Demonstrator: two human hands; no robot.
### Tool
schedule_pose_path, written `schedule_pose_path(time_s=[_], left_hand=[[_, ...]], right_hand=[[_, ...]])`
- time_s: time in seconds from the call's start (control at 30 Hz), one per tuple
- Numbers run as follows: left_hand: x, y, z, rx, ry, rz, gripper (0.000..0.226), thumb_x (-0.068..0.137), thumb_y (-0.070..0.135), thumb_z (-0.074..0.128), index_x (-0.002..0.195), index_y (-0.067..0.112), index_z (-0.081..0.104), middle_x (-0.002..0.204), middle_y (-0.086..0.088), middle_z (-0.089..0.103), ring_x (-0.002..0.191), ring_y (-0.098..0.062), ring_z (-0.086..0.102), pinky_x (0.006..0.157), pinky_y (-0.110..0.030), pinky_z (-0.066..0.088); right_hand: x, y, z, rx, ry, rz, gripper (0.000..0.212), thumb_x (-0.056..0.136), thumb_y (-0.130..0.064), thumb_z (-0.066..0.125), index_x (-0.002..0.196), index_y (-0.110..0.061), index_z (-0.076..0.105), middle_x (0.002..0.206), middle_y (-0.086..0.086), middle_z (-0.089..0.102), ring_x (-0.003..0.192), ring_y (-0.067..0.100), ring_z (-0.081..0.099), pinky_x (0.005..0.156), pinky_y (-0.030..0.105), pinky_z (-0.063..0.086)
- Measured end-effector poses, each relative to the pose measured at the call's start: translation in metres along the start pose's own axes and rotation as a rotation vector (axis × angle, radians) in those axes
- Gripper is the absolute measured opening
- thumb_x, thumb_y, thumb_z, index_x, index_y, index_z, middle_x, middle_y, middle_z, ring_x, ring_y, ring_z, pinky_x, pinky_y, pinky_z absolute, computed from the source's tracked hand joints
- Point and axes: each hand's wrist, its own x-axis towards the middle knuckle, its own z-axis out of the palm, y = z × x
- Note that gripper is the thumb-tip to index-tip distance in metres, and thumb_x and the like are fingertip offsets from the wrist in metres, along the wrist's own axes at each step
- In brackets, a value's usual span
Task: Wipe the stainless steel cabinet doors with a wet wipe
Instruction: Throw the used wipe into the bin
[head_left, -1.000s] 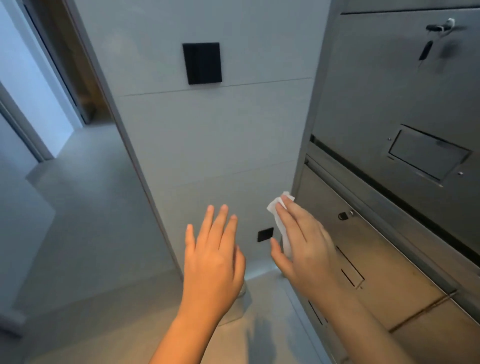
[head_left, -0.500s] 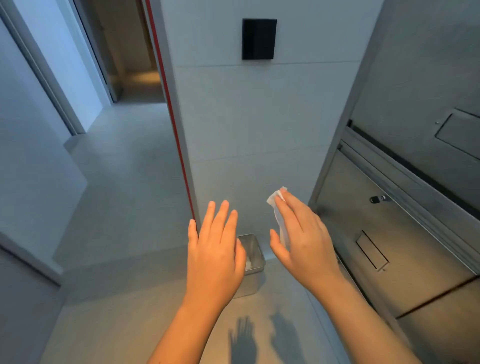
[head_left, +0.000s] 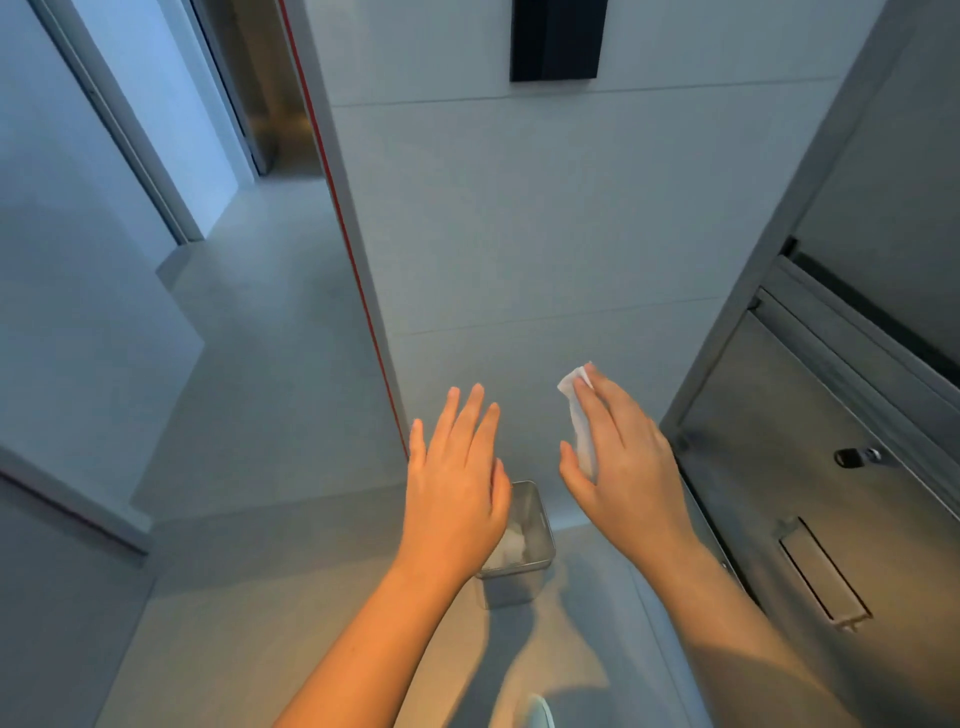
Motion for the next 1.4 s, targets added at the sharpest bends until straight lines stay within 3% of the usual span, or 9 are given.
schedule_pose_path(time_s=[0.3,0.37,0.43,0.53,0.7,0.87,1.0,1.2,1.4], left_hand=[[0.058,-0.025,0.091,-0.028,-0.064,-0.111,0.056,0.066,-0.006,0.071,0.12,-0.003,0.058,0.134,-0.018,0.05,0.125,-0.042,0.044,0.095,-0.064,0.03],[0.059,-0.031,0.111,-0.033,-0.109,-0.133,0.056,0.066,-0.007,0.071,0.12,-0.003,0.058,0.134,-0.019,0.05,0.125,-0.042,0.044,0.095,-0.064,0.031],[0.061,-0.038,0.129,-0.045,-0.156,-0.156,0.055,0.069,-0.006,0.069,0.122,-0.003,0.057,0.137,-0.018,0.047,0.128,-0.041,0.041,0.098,-0.062,0.029],[0.064,-0.049,0.156,-0.056,-0.231,-0.197,0.054,0.079,-0.003,0.059,0.132,0.001,0.049,0.146,-0.013,0.036,0.137,-0.035,0.026,0.109,-0.054,0.017],[0.061,-0.07,0.193,-0.083,-0.345,-0.234,0.056,0.085,0.001,0.049,0.14,0.004,0.037,0.153,-0.01,0.021,0.142,-0.032,0.009,0.113,-0.05,0.005],[0.05,-0.093,0.222,0.01,-0.423,-0.276,0.06,0.093,0.013,0.037,0.148,0.016,0.015,0.156,0.0,-0.004,0.143,-0.019,-0.01,0.112,-0.038,-0.01],[0.042,-0.103,0.232,-0.023,-0.397,-0.297,0.061,0.09,0.01,0.038,0.148,0.014,0.018,0.156,-0.002,0.0,0.144,-0.021,-0.008,0.113,-0.039,-0.009],[0.03,-0.113,0.236,-0.066,-0.353,-0.34,0.061,0.086,0.006,0.044,0.145,0.012,0.029,0.156,-0.004,0.009,0.144,-0.024,-0.001,0.114,-0.04,-0.006],[0.026,-0.121,0.239,-0.06,-0.318,-0.361,0.059,0.086,0.003,0.046,0.143,0.008,0.032,0.154,-0.007,0.015,0.137,-0.021,-0.011,0.11,-0.041,-0.009]], right_hand=[[0.031,0.077,0.077,-0.008,-0.129,-0.017,0.053,0.068,-0.007,0.07,0.118,0.006,0.059,0.126,0.018,0.058,0.115,0.021,0.047,0.089,0.027,0.035],[0.029,0.086,0.093,-0.033,-0.179,-0.015,0.052,0.067,-0.01,0.065,0.117,0.005,0.06,0.124,0.017,0.059,0.114,0.021,0.052,0.088,0.027,0.039],[0.024,0.094,0.11,-0.024,-0.245,0.01,0.056,0.063,-0.005,0.076,0.116,0.005,0.061,0.123,0.017,0.06,0.108,0.025,0.062,0.083,0.03,0.05],[0.013,0.107,0.137,0.013,-0.326,0.024,0.063,0.056,-0.001,0.082,0.115,0.008,0.06,0.122,0.02,0.06,0.105,0.03,0.063,0.079,0.039,0.053],[-0.01,0.121,0.184,0.08,-0.464,0.106,0.063,0.058,0.001,0.08,0.117,0.008,0.059,0.123,0.021,0.059,0.107,0.032,0.063,0.081,0.041,0.053],[-0.043,0.134,0.233,0.147,-0.607,0.221,0.056,0.084,-0.009,0.061,0.137,-0.001,0.042,0.145,0.013,0.038,0.128,0.027,0.045,0.101,0.035,0.039],[-0.061,0.14,0.262,0.144,-0.741,0.329,0.058,0.092,-0.021,0.049,0.145,-0.012,0.028,0.154,0.002,0.022,0.136,0.015,0.03,0.106,0.024,0.028],[-0.073,0.137,0.293,0.179,-0.837,0.376,0.058,0.091,-0.022,0.052,0.144,-0.016,0.031,0.153,-0.003,0.022,0.13,0.017,0.037,0.098,0.028,0.037],[-0.08,0.137,0.314,0.152,-0.946,0.376,0.059,0.091,-0.024,0.048,0.146,-0.02,0.026,0.155,-0.003,0.019,0.127,0.019,0.04,0.097,0.032,0.039]])
